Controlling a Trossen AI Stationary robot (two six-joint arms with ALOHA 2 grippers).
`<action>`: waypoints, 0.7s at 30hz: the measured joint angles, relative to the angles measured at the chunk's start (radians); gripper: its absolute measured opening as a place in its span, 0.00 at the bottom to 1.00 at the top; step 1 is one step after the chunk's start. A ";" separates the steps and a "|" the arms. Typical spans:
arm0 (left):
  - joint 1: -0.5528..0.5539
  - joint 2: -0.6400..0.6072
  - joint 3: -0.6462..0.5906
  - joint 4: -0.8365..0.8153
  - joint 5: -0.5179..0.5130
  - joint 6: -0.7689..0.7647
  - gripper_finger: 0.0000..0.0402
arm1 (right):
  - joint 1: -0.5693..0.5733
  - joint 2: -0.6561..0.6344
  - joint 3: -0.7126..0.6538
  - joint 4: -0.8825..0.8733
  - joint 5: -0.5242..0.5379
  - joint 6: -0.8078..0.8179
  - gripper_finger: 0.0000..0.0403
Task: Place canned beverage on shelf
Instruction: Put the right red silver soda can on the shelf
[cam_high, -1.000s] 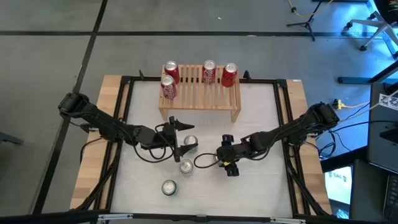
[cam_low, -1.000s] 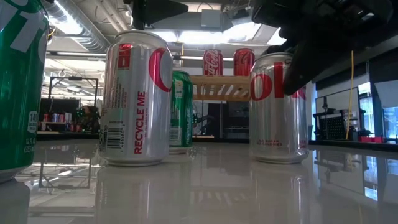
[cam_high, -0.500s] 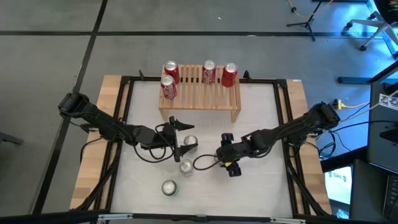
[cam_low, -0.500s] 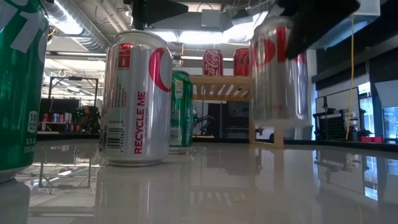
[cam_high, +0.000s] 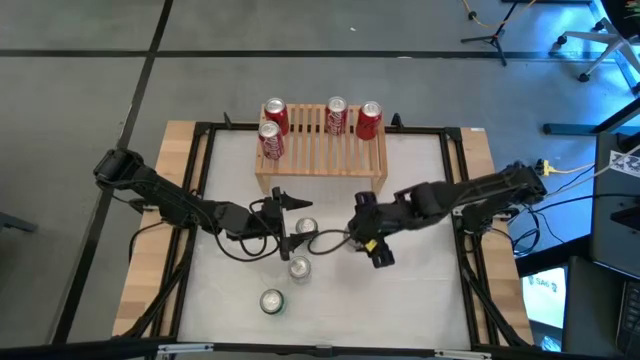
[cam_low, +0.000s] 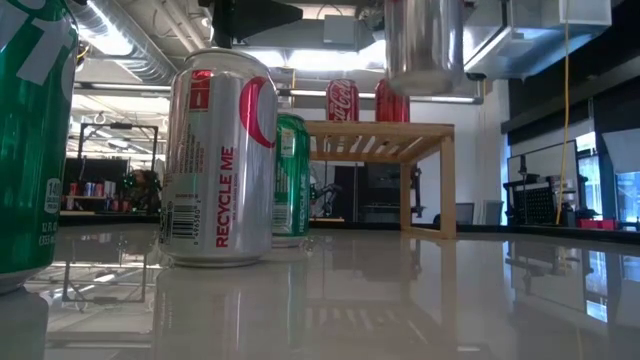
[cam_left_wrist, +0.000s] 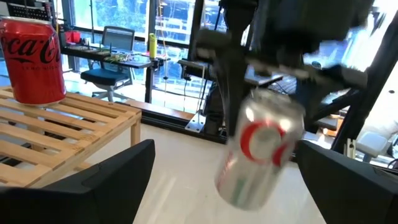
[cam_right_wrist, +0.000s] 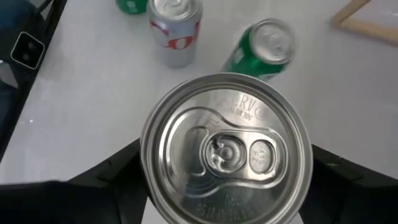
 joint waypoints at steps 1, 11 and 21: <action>0.000 0.000 0.000 0.000 0.000 0.000 0.95 | -0.009 0.000 0.025 -0.024 0.000 -0.014 0.74; 0.000 0.000 0.000 0.000 0.000 0.000 0.95 | -0.166 0.000 0.184 -0.130 -0.003 -0.207 0.74; 0.000 0.000 0.000 0.000 0.000 0.000 0.95 | -0.424 0.000 0.187 -0.095 -0.160 -0.413 0.74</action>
